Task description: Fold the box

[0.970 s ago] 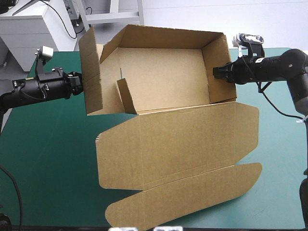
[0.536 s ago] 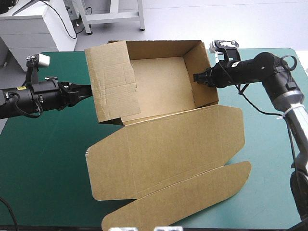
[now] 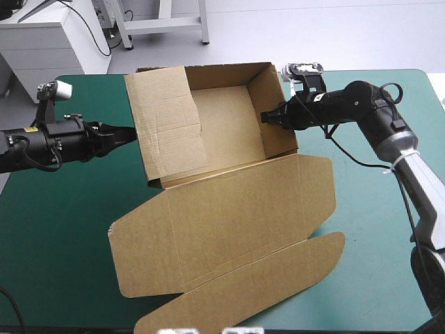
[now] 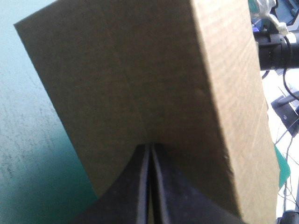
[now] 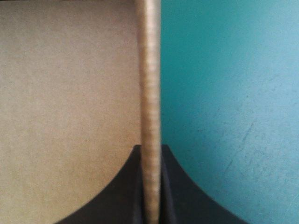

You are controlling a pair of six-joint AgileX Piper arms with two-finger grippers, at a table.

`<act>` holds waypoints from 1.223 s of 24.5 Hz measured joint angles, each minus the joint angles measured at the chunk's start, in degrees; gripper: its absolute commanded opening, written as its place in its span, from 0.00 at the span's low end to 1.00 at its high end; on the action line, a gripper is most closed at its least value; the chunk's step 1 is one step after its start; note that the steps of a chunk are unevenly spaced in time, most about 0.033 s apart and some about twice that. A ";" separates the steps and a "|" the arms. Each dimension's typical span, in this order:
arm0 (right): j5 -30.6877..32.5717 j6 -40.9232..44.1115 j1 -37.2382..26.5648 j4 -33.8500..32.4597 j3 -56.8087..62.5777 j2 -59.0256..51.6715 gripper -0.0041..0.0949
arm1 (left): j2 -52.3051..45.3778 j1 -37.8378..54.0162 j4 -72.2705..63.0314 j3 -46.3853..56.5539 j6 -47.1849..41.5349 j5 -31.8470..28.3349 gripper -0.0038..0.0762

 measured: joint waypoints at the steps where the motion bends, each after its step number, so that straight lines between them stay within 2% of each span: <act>1: -0.20 0.06 0.00 0.00 0.00 0.16 0.03 | 0.00 0.00 0.00 0.00 -0.05 0.00 0.11; 2: -0.67 0.24 0.21 -0.04 0.00 0.46 0.03 | 0.00 0.00 0.00 0.00 -0.05 0.00 0.17; 3: -0.83 0.24 0.29 -0.07 0.00 0.55 0.03 | 0.00 0.00 0.00 0.00 -0.05 0.00 0.30; 4: -1.23 0.29 0.67 -0.14 0.00 0.83 0.03 | 0.00 0.00 0.00 0.00 -0.05 0.00 0.37; 5: -1.39 0.29 0.82 -0.14 0.00 1.02 0.03 | 0.00 0.00 0.00 0.00 -0.05 0.00 0.50; 6: -1.71 0.31 1.16 -0.19 0.00 1.30 0.03 | 0.00 0.00 -0.07 0.00 -0.13 0.00 0.58; 7: -1.93 0.31 1.45 -0.19 0.00 1.74 0.03 | 0.00 0.00 -0.25 0.00 -0.36 0.00 0.62; 13: -5.95 0.47 4.55 -1.49 0.00 2.92 0.03 | 0.00 0.00 0.39 0.00 -5.63 0.00 0.62; 21: -11.48 1.99 9.12 -5.81 0.04 2.98 0.03 | -0.24 -1.03 7.54 0.00 -11.26 -0.11 0.55; 25: -13.05 1.99 10.15 -7.41 0.11 3.03 0.03 | -0.26 -4.93 15.31 0.00 -16.99 -0.56 0.55; 30: -12.40 2.27 10.15 -9.31 -0.23 3.39 0.03 | -0.31 -12.60 25.21 0.00 -24.97 -5.11 0.55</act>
